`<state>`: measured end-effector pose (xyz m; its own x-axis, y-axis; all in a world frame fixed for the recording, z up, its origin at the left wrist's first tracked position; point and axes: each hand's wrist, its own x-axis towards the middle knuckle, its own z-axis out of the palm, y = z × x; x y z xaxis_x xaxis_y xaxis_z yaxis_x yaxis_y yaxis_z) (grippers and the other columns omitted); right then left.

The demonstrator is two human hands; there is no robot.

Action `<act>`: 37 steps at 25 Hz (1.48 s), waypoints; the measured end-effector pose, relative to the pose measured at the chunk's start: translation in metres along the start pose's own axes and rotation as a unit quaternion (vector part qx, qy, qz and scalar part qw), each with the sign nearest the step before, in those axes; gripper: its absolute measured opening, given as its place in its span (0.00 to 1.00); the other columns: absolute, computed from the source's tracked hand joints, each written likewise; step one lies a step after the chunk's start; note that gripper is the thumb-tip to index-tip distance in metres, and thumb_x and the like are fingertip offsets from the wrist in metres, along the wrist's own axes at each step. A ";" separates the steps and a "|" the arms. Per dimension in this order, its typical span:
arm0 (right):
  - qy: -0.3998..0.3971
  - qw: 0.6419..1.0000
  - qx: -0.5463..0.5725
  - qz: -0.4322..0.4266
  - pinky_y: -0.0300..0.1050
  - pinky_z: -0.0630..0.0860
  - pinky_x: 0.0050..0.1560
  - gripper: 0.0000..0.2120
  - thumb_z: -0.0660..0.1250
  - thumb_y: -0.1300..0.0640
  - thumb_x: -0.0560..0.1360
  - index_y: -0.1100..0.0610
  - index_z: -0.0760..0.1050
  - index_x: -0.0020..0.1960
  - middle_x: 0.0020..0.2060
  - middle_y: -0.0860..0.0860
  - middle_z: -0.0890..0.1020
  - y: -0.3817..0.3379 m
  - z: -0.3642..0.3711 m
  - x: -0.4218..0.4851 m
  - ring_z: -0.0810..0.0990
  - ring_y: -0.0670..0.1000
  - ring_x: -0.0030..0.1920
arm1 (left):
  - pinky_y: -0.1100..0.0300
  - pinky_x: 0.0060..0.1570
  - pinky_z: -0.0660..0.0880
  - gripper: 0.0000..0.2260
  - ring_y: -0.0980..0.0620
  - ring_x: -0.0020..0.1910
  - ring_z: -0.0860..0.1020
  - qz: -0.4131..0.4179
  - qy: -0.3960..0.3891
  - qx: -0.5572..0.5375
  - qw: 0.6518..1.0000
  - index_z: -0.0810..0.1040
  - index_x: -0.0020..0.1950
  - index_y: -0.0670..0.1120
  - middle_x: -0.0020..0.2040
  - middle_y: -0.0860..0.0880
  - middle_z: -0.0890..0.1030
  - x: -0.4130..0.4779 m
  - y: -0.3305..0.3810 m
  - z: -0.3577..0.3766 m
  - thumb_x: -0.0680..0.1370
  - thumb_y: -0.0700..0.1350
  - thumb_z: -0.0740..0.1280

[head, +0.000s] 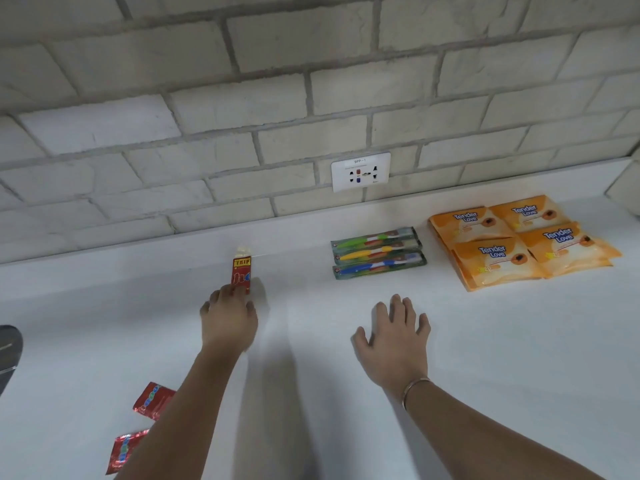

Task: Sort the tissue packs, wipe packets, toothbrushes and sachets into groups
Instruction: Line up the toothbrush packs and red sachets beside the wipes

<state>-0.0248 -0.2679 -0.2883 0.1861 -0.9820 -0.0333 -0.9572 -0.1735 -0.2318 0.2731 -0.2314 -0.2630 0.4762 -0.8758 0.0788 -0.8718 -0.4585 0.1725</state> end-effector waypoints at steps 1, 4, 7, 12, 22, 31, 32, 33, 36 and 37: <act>0.003 1.000 -0.001 -0.001 0.68 0.54 0.77 0.30 0.52 0.38 0.77 0.52 0.69 0.72 0.79 0.59 0.64 0.000 0.000 0.000 0.56 0.62 0.81 | 0.43 0.59 0.75 0.18 0.41 0.60 0.77 -0.015 0.003 -0.005 1.000 0.76 0.68 0.44 0.63 0.42 0.79 -0.013 -0.007 -0.004 0.79 0.46 0.63; 0.008 1.000 -0.009 -0.002 0.68 0.56 0.77 0.29 0.52 0.37 0.77 0.53 0.69 0.71 0.78 0.59 0.65 0.002 0.000 0.000 0.58 0.62 0.80 | 0.41 0.57 0.76 0.17 0.37 0.59 0.76 -0.130 0.023 -0.013 0.991 0.79 0.63 0.41 0.60 0.39 0.79 -0.057 -0.036 -0.017 0.78 0.49 0.66; 0.017 1.000 -0.009 0.001 0.68 0.56 0.76 0.28 0.53 0.38 0.77 0.53 0.71 0.70 0.78 0.59 0.66 0.004 0.001 0.000 0.58 0.62 0.80 | 0.41 0.57 0.73 0.19 0.34 0.58 0.73 -0.274 0.000 0.016 0.962 0.79 0.59 0.38 0.56 0.36 0.77 -0.095 -0.064 -0.025 0.77 0.52 0.67; 0.028 1.000 0.004 0.005 0.68 0.56 0.76 0.28 0.56 0.38 0.75 0.53 0.71 0.68 0.77 0.59 0.67 0.004 0.005 -0.001 0.58 0.62 0.79 | 0.43 0.47 0.76 0.11 0.34 0.51 0.77 -0.130 -0.016 0.036 0.991 0.81 0.51 0.37 0.51 0.36 0.80 -0.127 -0.056 -0.005 0.76 0.44 0.71; 0.036 0.999 0.018 -0.007 0.68 0.56 0.76 0.28 0.56 0.38 0.75 0.54 0.72 0.67 0.77 0.60 0.68 -0.005 0.005 -0.002 0.59 0.62 0.79 | 0.52 0.62 0.74 0.22 0.47 0.62 0.80 0.170 0.055 -0.075 0.981 0.82 0.63 0.48 0.64 0.51 0.82 -0.176 0.034 0.024 0.72 0.38 0.63; 0.031 0.999 0.000 -0.004 0.69 0.57 0.76 0.29 0.55 0.38 0.76 0.54 0.72 0.70 0.77 0.60 0.67 -0.001 0.005 -0.006 0.60 0.63 0.79 | 0.50 0.46 0.76 0.14 0.45 0.46 0.76 -0.003 -0.025 -0.109 0.994 0.82 0.54 0.45 0.46 0.48 0.78 -0.170 0.028 0.013 0.74 0.51 0.77; 0.031 1.000 0.000 -0.004 0.68 0.57 0.76 0.30 0.55 0.38 0.76 0.54 0.72 0.70 0.77 0.60 0.67 -0.002 0.005 -0.006 0.60 0.63 0.79 | 0.51 0.49 0.74 0.13 0.46 0.48 0.75 -0.028 -0.040 -0.136 0.990 0.81 0.56 0.46 0.47 0.48 0.78 -0.167 0.030 0.013 0.75 0.51 0.75; 0.030 1.000 -0.002 -0.004 0.68 0.58 0.76 0.30 0.54 0.38 0.76 0.54 0.72 0.71 0.77 0.60 0.67 -0.003 0.005 -0.007 0.60 0.63 0.79 | 0.52 0.50 0.73 0.13 0.47 0.49 0.74 -0.048 -0.043 -0.156 0.986 0.81 0.56 0.47 0.48 0.48 0.78 -0.163 0.031 0.013 0.76 0.51 0.75; 0.025 1.000 -0.004 -0.008 0.68 0.57 0.76 0.31 0.54 0.38 0.77 0.54 0.71 0.72 0.77 0.60 0.67 -0.004 0.003 -0.007 0.60 0.63 0.79 | 0.53 0.48 0.70 0.09 0.49 0.47 0.72 -0.067 -0.029 -0.195 0.978 0.80 0.52 0.50 0.44 0.52 0.77 -0.151 0.037 0.007 0.76 0.51 0.75; 0.025 1.000 -0.003 -0.007 0.69 0.57 0.76 0.31 0.54 0.38 0.77 0.55 0.71 0.72 0.77 0.61 0.67 -0.005 0.003 -0.007 0.60 0.63 0.79 | 0.53 0.46 0.71 0.08 0.49 0.46 0.72 -0.074 -0.018 -0.207 0.975 0.79 0.49 0.51 0.43 0.53 0.76 -0.145 0.039 0.004 0.75 0.50 0.76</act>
<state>-0.0208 -0.2605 -0.2900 0.1892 -0.9818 0.0182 -0.9555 -0.1884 -0.2270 0.1696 -0.1223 -0.2712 0.5817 -0.8133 -0.0110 -0.6695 -0.4864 0.5613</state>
